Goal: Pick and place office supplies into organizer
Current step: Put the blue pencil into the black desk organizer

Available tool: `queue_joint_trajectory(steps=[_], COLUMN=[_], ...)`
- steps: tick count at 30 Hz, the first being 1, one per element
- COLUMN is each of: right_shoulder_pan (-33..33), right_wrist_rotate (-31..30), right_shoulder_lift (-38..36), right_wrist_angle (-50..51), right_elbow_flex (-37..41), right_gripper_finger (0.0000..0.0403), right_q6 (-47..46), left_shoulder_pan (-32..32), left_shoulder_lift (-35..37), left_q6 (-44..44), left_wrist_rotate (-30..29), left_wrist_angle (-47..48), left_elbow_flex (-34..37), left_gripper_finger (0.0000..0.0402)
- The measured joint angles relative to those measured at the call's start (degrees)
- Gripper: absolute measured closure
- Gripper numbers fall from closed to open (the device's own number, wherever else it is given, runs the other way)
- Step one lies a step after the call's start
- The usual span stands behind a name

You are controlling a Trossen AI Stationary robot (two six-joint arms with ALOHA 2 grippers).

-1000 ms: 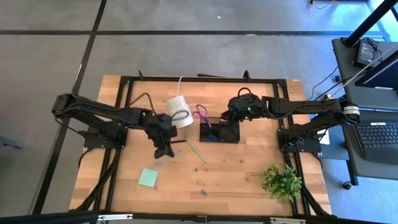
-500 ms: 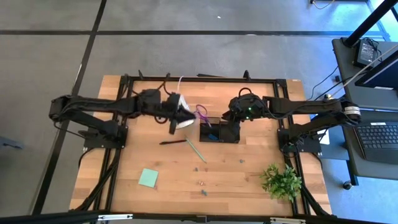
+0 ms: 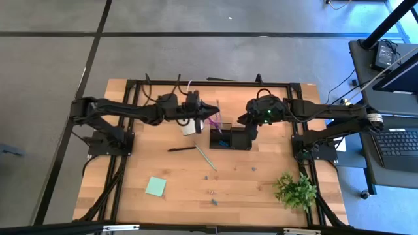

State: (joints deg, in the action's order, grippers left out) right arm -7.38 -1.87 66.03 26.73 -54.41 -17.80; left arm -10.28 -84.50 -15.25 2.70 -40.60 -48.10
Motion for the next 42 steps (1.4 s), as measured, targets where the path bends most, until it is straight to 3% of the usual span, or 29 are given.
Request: queue_joint_trajectory(steps=[15,36,42], right_shoulder_pan=[0.0,0.02,0.01], right_wrist_rotate=[0.0,-0.02,-0.02], right_shoulder_lift=[-0.1,-0.12,-0.12], right_wrist_angle=[3.7,4.02,4.02], right_elbow_flex=[0.0,0.0,0.0], right_gripper_finger=[0.0328,0.0328,0.0328], right_q6=[-1.48,-1.29,-1.27], left_shoulder_pan=[-0.02,0.42,0.44], left_shoulder_lift=[-11.45,-13.3,-13.3], left_q6=[3.42,4.04,3.97], left_wrist_rotate=[-3.89,-2.97,-2.8], left_wrist_angle=[-1.77,5.84,8.46], left_elbow_flex=[0.04,0.04,0.04], left_gripper_finger=[0.0389,0.0388,0.0369])
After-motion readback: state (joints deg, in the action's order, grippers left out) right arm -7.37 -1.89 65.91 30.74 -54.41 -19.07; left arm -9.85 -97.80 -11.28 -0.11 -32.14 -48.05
